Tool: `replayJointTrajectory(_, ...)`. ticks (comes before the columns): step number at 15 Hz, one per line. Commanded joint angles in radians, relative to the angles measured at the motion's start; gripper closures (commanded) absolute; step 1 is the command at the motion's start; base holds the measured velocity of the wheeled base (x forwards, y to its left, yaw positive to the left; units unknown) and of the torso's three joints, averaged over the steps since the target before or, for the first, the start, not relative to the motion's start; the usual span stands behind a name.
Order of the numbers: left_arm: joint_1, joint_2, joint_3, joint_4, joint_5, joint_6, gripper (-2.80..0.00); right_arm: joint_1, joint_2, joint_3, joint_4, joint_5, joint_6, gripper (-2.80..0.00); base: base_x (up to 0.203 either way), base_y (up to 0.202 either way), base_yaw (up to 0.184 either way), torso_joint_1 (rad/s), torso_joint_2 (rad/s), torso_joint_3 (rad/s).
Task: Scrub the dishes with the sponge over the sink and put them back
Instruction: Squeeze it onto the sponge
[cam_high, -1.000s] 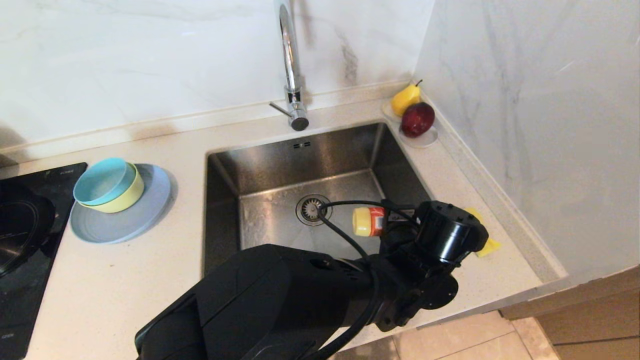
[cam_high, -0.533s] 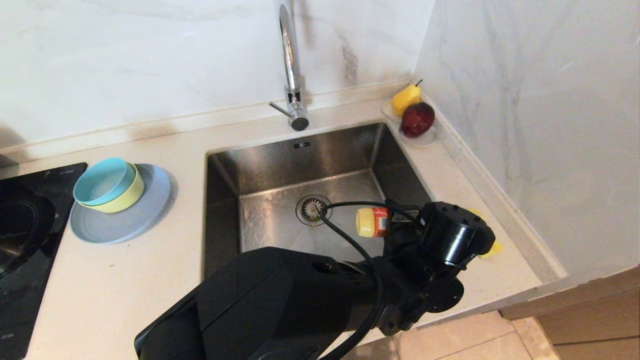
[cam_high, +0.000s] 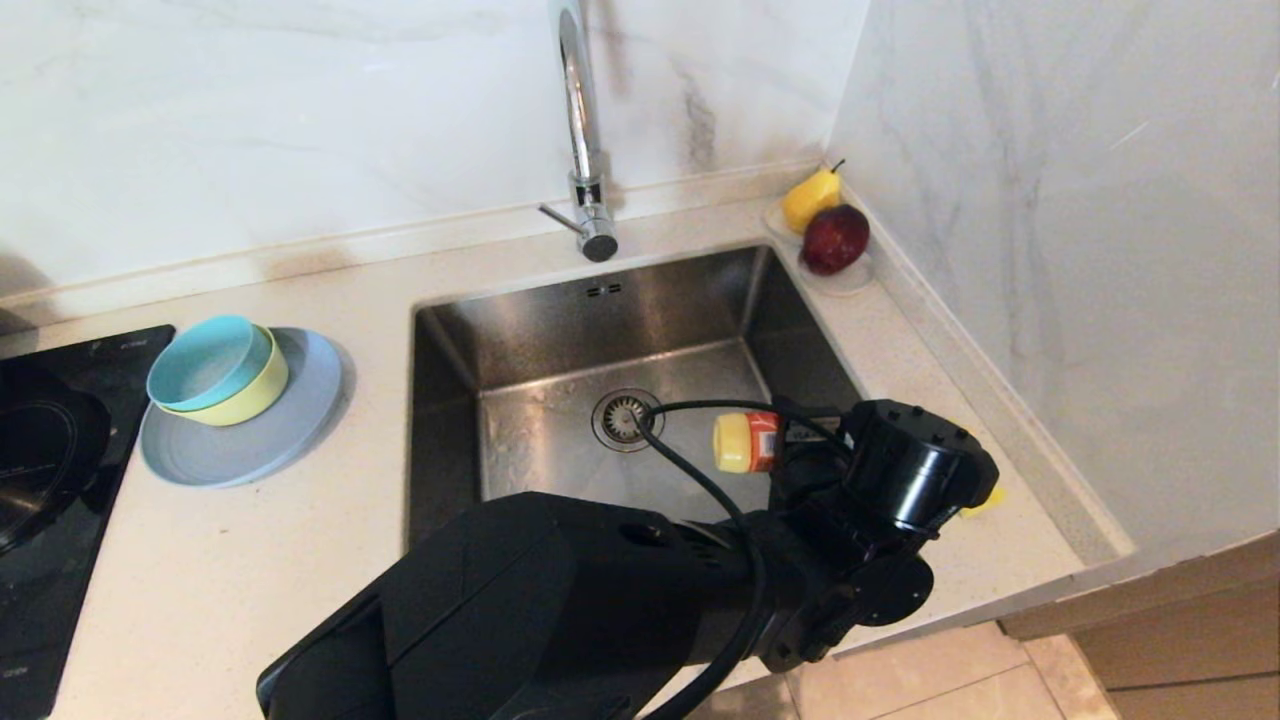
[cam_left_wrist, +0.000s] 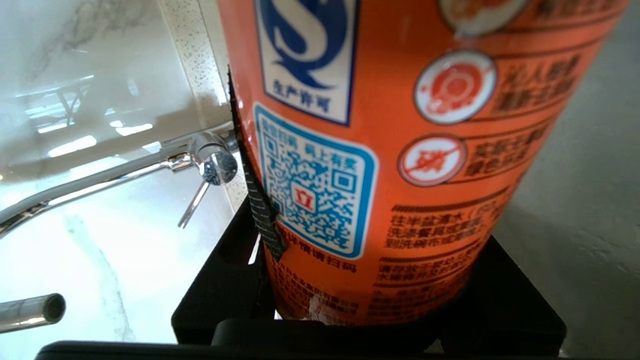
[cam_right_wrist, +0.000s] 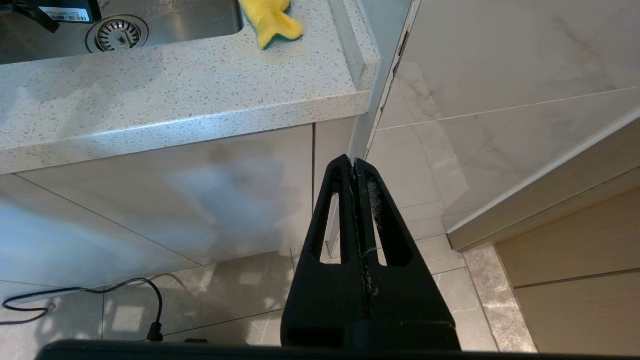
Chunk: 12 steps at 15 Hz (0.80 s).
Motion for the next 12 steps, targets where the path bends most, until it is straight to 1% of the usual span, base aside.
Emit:
replayJointTrajectory(1,-0.001,0.004,0.000,-0.002,0.007,0.004,0.00,0.000,0.000,-0.001,0.000,0.001,-0.001,0.00,0.000,0.000,0.000,0.000,0.00,0.000)
replayJointTrajectory(3,-0.001,0.006,0.000,-0.004,0.009,0.004,0.00,0.000,0.000,0.000,0.000,0.000,-0.001,0.00,0.000,0.000,0.000,0.000,0.00,0.000)
replayJointTrajectory(4,-0.005,0.010,0.000,-0.011,0.028,-0.001,0.00,0.000,0.000,-0.001,0.000,0.000,-0.001,0.00,0.000,0.000,0.000,0.000,0.00,0.000)
replayJointTrajectory(5,-0.010,0.014,0.000,-0.004,0.059,-0.021,0.00,0.000,0.000,-0.001,0.000,0.000,-0.001,0.00,0.000,0.000,0.000,0.000,0.00,0.000)
replayJointTrajectory(6,-0.014,0.017,0.000,0.001,0.065,-0.032,0.00,0.000,0.000,-0.001,0.000,0.001,-0.001,0.00,0.000,0.000,0.000,0.000,0.00,0.000)
replayJointTrajectory(12,-0.014,0.017,0.000,0.001,0.066,-0.047,0.00,0.000,0.000,-0.001,-0.002,0.000,-0.001,0.00,0.000,0.000,0.000,0.000,0.00,0.000)
